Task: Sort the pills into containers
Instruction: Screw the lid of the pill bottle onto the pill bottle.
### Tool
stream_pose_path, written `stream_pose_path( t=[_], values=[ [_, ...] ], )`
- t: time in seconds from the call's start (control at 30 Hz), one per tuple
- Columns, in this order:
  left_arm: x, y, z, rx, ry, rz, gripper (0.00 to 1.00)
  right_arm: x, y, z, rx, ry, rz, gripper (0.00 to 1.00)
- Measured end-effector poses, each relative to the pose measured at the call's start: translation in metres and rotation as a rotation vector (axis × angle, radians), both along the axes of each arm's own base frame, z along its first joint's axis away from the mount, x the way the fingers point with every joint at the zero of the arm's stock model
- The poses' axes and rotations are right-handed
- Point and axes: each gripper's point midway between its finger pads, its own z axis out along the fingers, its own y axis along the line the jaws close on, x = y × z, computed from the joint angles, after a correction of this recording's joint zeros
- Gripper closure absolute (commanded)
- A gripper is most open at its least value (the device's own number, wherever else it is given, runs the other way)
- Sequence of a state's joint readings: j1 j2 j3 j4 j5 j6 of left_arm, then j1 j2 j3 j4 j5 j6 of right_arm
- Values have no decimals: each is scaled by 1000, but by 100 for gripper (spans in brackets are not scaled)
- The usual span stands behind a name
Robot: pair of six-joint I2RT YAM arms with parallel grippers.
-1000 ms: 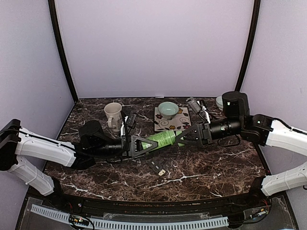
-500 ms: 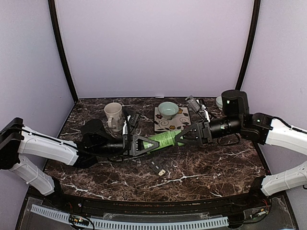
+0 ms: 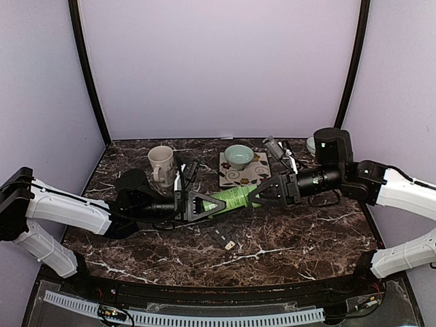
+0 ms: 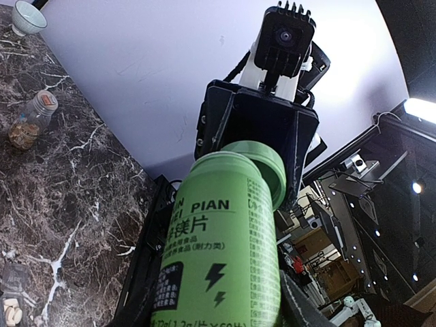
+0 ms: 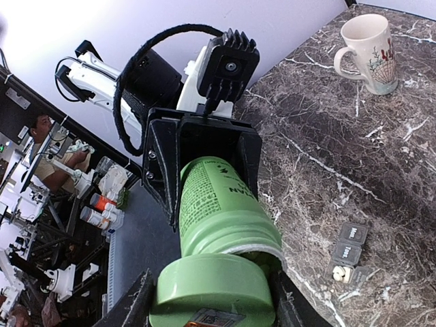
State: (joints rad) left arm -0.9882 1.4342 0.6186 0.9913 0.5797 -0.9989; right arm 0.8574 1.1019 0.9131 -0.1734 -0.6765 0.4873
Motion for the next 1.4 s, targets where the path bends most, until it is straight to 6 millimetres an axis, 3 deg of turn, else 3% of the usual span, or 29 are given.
stream_pose_path(
  t=[1.4],
  values=[
    [-6,-1,9,-13,-1,-45,100,6,3,2,11,19,27,62]
  ],
)
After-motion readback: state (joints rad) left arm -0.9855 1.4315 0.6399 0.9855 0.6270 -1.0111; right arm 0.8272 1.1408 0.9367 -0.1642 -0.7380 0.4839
